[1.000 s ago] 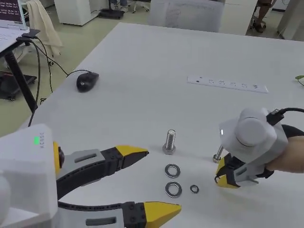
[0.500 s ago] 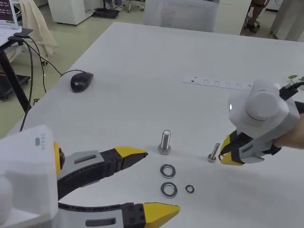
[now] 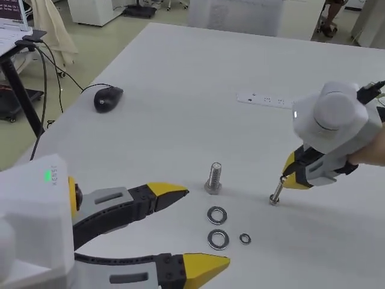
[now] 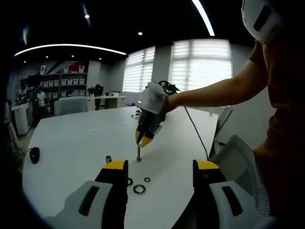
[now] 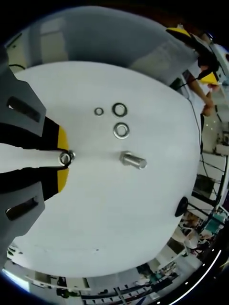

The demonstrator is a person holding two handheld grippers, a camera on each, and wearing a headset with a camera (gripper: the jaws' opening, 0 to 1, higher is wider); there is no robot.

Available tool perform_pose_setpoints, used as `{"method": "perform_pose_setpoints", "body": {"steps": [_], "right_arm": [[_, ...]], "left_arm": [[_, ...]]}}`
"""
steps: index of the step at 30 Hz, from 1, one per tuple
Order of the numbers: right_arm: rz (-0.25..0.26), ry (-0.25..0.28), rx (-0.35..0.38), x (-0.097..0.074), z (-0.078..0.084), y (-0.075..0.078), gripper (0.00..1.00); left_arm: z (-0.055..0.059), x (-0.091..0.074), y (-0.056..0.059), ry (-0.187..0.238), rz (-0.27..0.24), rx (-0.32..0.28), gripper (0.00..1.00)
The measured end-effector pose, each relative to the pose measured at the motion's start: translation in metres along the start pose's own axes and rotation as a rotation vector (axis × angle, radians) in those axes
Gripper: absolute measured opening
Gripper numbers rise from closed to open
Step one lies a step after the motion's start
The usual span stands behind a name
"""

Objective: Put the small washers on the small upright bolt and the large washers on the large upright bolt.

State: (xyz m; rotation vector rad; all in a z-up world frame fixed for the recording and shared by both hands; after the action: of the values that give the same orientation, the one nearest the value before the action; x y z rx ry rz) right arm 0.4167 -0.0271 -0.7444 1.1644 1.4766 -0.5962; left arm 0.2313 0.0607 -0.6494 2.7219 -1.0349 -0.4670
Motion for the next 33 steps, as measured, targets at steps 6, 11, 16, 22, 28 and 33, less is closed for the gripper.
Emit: {"method": "perform_pose_setpoints", "body": {"steps": [6,11,16,22,28,33], "right_arm": [[-0.017,-0.013,0.002,0.006,0.003,-0.001,0.12],[-0.018,-0.02,-0.005,0.008,0.005,0.0,0.12],[-0.032,-0.019,-0.003,0.015,0.005,-0.001,0.12],[-0.043,-0.024,-0.01,0.027,0.009,-0.002,0.12],[-0.05,-0.012,-0.002,0.038,0.016,-0.003,0.13],[-0.058,-0.015,-0.004,0.045,0.02,-0.006,0.13]], "left_arm": [[0.002,0.002,-0.002,-0.004,-0.001,-0.006,0.54],[0.004,0.005,-0.003,-0.01,-0.002,-0.01,0.54],[0.005,0.005,-0.004,-0.009,-0.003,-0.016,0.54],[0.008,0.006,-0.006,-0.017,-0.006,-0.023,0.54],[0.009,0.007,-0.009,-0.021,-0.01,-0.026,0.54],[0.01,0.006,-0.012,-0.022,-0.014,-0.031,0.54]]}}
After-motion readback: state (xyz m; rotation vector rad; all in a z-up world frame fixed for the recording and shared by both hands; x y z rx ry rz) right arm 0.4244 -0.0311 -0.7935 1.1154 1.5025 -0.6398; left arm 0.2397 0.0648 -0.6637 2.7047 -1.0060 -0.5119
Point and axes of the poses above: the centre of the closed fingertips' face, and the gripper's own axes: x roughly forward along the fingers, y roughly to its right, z roughly out of its underside, the point moved 1 cm from there along -x, roughly backward along the fingers, and after that the axes turned 10 degrees about -x, right-handed, at the moved point
